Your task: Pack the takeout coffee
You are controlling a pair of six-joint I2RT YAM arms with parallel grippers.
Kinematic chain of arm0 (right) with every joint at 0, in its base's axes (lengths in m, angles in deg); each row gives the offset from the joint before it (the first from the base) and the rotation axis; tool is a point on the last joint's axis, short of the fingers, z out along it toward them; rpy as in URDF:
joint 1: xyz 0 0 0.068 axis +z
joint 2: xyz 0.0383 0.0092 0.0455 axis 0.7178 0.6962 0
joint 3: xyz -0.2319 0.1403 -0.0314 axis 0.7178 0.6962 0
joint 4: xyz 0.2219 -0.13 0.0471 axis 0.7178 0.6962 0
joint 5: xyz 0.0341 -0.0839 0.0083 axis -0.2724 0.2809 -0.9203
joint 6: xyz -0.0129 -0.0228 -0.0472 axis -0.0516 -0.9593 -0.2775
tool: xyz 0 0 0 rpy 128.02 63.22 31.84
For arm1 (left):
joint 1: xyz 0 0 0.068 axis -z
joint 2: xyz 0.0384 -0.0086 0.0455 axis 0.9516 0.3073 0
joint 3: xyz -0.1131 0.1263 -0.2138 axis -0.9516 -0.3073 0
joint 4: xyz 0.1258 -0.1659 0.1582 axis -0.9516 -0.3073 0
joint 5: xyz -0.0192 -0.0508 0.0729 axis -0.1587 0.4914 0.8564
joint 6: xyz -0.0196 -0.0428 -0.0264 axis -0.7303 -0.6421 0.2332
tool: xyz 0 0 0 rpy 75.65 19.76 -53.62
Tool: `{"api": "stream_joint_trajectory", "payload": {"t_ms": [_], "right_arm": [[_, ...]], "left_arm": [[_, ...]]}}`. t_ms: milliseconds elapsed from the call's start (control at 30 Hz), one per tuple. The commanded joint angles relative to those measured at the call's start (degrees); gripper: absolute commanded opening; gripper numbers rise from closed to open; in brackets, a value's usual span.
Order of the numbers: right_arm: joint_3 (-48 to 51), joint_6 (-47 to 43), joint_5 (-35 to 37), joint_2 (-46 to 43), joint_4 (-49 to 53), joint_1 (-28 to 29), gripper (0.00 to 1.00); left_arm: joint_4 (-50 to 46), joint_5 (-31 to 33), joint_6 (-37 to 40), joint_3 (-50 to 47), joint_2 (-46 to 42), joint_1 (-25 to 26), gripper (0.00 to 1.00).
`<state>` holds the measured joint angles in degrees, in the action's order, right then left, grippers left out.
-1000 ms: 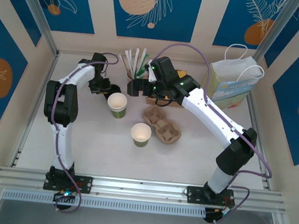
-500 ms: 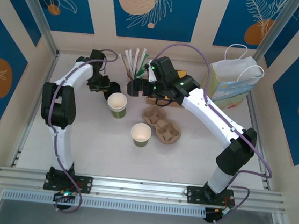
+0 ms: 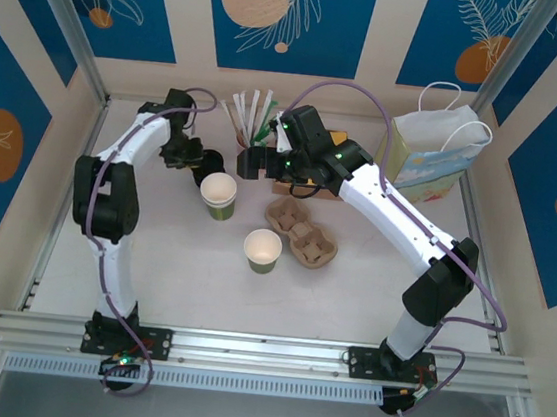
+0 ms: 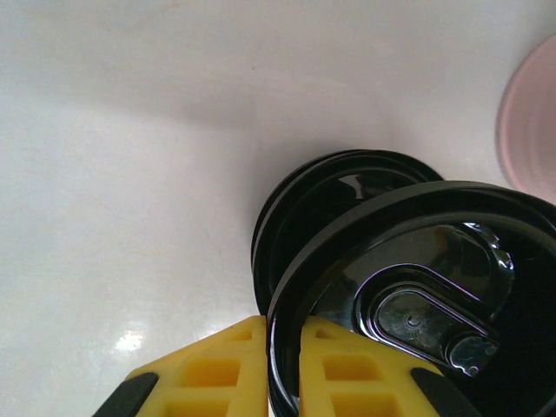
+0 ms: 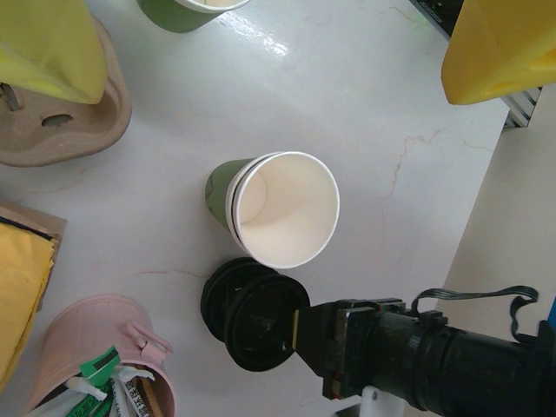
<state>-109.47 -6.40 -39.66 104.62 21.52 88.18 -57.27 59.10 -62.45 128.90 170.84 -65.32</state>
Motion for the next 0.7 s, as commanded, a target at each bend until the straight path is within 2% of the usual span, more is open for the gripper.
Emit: {"api": "stream_joint_trajectory", "payload": {"t_ms": [0, 333, 667], "right_arm": [[0.5, 0.3, -0.7, -1.2, -0.8, -0.3, 0.99], [4.0, 0.7, -1.3, -4.9, -3.7, -0.4, 0.99], [8.7, 3.8, -2.4, -9.2, -8.3, -0.8, 0.99]], "left_arm": [[-2.2, -1.4, -1.1, 1.9, -4.3, -1.2, 0.12], [-3.3, -4.7, -4.2, -0.3, -13.0, -2.5, 0.12], [2.1, -18.4, -13.0, -8.2, -23.4, -2.7, 0.11]]}}
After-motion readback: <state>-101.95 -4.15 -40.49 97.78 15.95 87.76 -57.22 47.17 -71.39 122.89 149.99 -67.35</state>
